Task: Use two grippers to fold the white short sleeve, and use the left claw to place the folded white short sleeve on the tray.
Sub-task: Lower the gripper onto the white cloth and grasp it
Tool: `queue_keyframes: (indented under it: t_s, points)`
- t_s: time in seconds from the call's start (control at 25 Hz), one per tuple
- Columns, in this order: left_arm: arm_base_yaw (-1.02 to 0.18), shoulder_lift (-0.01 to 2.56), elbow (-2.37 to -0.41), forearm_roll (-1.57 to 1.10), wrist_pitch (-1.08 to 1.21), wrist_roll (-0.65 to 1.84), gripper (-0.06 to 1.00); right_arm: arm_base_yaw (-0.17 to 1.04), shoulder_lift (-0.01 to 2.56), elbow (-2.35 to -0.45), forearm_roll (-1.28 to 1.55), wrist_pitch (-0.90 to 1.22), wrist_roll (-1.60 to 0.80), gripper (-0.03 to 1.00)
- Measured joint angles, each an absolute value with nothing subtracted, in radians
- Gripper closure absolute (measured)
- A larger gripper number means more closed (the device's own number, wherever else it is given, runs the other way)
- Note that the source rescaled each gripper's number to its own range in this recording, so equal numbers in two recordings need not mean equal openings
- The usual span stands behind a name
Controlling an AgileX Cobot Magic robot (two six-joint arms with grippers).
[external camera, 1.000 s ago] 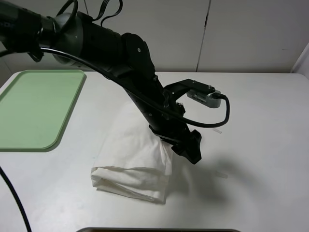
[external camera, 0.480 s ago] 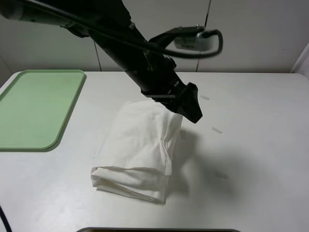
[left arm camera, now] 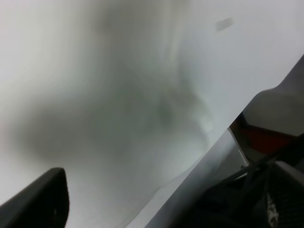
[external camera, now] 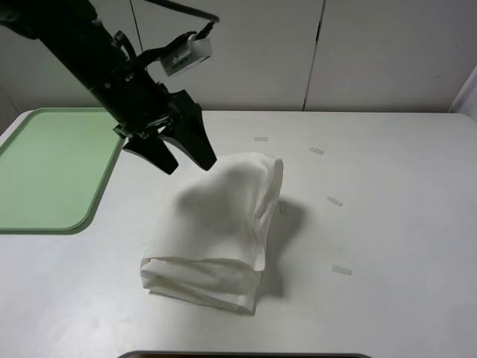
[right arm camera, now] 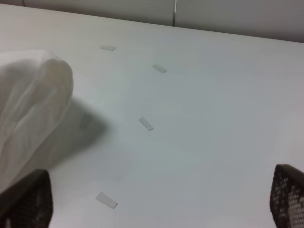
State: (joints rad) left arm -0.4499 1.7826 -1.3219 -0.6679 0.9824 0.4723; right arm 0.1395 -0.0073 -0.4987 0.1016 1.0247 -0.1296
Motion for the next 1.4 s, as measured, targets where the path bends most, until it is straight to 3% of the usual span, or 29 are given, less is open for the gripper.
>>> queue_keyframes:
  t_s: [0.24,0.44,0.88,1.28,1.4]
  points:
    - [-0.307,1.783,-1.187,-0.668,1.016,0.48,0.13,0.14,-0.007,-0.499,0.102,1.025,-0.13,-0.03]
    - [-0.247,1.784,-0.992,-0.73,0.869,0.583,0.13,0.14,-0.007,-0.499,0.102,1.025,-0.13,-0.03]
    - [-0.246,1.786,-0.743,-0.973,0.576,0.824,0.13,0.14,-0.007,-0.499,0.102,1.026,-0.13,-0.03]
    - [-0.246,1.786,-0.729,-1.022,0.414,0.887,0.13,0.14,-0.007,-0.499,0.102,1.026,-0.13,-0.03]
    - [-0.246,1.82,-0.729,-1.232,0.412,1.051,0.13,0.14,-0.007,-0.499,0.102,1.026,-0.13,-0.03]
